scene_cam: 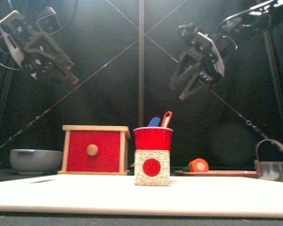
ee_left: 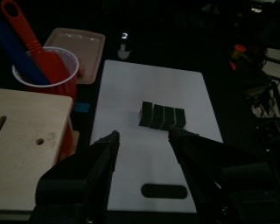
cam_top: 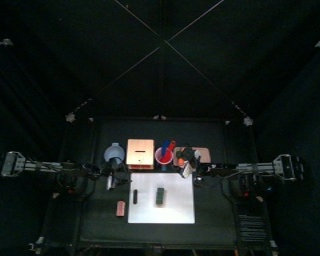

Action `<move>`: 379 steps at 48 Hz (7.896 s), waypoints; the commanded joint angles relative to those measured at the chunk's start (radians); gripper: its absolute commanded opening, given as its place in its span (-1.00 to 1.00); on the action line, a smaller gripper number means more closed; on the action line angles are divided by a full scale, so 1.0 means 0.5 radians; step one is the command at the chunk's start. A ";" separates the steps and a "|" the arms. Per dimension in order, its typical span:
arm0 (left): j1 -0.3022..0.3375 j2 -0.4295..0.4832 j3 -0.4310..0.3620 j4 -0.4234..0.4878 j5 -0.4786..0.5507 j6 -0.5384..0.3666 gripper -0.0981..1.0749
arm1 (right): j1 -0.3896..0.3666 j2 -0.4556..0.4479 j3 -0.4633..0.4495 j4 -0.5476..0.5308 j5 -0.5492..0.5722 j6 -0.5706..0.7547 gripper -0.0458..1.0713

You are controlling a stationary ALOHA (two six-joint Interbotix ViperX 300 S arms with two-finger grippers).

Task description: Cut sushi roll

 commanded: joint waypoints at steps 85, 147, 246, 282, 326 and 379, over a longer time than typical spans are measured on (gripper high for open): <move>0.025 0.000 0.181 -0.160 -0.043 0.000 0.62 | -1.206 0.948 -1.108 2.197 1.034 -1.967 -0.09; 0.138 0.414 -0.058 -0.215 -0.411 0.322 0.65 | 0.080 -0.362 0.476 1.782 -1.282 -1.967 -0.11; -0.202 1.402 -0.623 -0.948 -0.239 1.132 0.00 | 0.307 0.319 0.577 1.736 -1.175 -1.960 -0.19; -0.193 1.568 -0.647 -0.908 -0.049 1.135 0.00 | 0.310 0.709 0.500 1.724 -1.169 -1.963 -0.20; -0.414 1.457 -0.764 -0.927 0.037 1.126 0.00 | 0.414 0.347 0.460 1.715 -1.009 -1.957 -0.21; -0.540 1.546 -0.813 -1.055 0.141 1.135 0.00 | 0.549 0.598 0.371 1.865 -1.000 -1.960 -0.21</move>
